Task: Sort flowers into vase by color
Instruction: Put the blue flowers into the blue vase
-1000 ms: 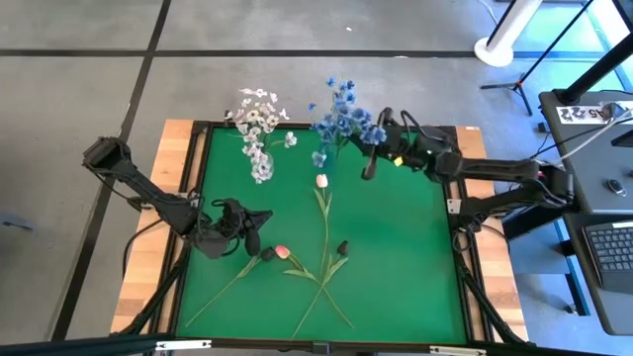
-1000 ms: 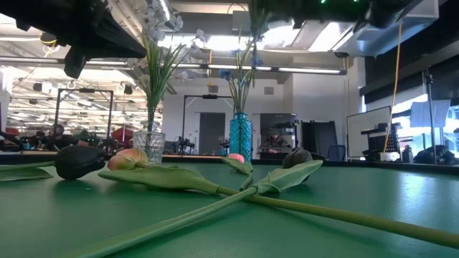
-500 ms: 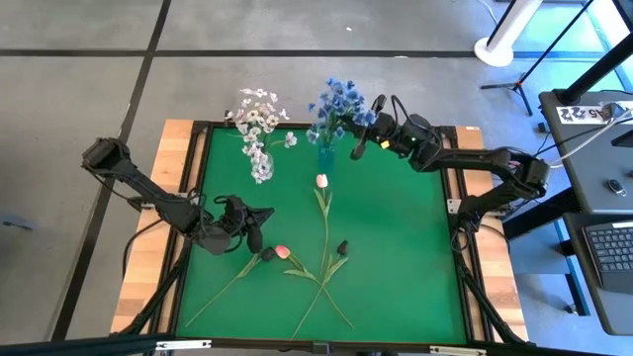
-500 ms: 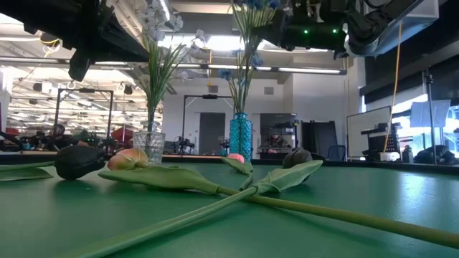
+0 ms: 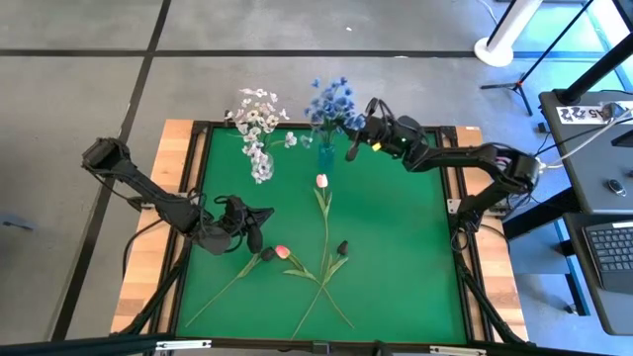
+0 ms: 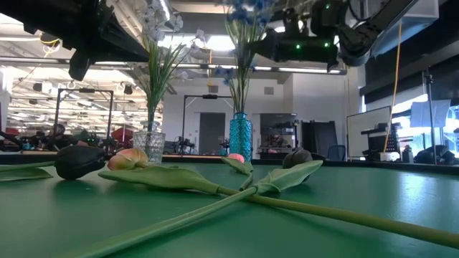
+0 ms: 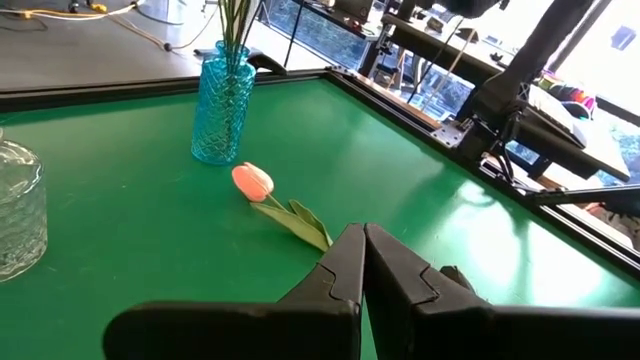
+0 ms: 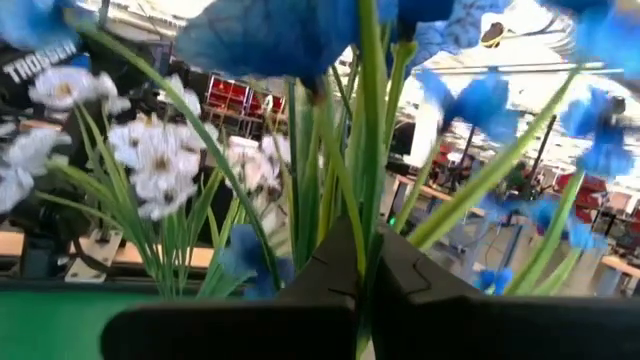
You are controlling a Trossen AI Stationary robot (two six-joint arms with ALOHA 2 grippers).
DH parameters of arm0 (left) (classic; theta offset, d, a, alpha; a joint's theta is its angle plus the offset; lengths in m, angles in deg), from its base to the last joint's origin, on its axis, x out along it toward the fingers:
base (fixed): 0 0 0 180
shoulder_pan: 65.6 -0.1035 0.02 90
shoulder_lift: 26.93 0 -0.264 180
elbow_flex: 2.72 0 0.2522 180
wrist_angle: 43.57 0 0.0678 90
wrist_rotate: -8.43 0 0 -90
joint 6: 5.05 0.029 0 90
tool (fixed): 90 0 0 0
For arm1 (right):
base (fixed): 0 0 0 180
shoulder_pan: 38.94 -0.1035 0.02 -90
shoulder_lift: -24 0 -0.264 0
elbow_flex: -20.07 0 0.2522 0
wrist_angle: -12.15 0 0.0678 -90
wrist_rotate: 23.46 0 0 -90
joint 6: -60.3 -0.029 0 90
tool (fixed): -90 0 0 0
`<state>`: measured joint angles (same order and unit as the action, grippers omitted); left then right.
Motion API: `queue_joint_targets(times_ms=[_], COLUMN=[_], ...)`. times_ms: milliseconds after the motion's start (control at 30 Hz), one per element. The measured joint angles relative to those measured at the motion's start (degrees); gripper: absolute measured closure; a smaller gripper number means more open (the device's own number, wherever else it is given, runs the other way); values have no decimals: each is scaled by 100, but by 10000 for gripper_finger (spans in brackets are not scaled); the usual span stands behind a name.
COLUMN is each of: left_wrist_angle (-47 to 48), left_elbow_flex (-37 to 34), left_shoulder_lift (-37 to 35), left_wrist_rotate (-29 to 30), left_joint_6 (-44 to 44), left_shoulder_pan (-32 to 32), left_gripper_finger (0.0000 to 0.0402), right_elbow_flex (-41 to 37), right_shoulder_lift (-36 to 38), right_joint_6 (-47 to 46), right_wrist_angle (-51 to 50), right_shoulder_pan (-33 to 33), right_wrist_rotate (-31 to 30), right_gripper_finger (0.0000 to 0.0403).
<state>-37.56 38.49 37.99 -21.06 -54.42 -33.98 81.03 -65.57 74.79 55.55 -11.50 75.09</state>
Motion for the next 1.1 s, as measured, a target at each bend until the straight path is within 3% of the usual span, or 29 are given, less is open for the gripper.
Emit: queue_joint_targets(times_ms=[300, 633, 1100], left_wrist_angle=[0, 0, 0], left_elbow_flex=[0, 0, 0], left_shoulder_lift=[0, 0, 0], left_wrist_rotate=[0, -7, -17], left_joint_6=[1, 1, 1], left_shoulder_pan=[0, 0, 0], left_gripper_finger=[401, 401, 401], right_elbow_flex=[0, -2, -2], right_shoulder_lift=[-339, -333, -302], right_joint_6=[7, 252, 248], right_wrist_angle=[57, -1091, -1804], right_shoulder_pan=[0, -2, -4], right_wrist_rotate=[-58, -552, -557], right_gripper_finger=[402, 402, 390])
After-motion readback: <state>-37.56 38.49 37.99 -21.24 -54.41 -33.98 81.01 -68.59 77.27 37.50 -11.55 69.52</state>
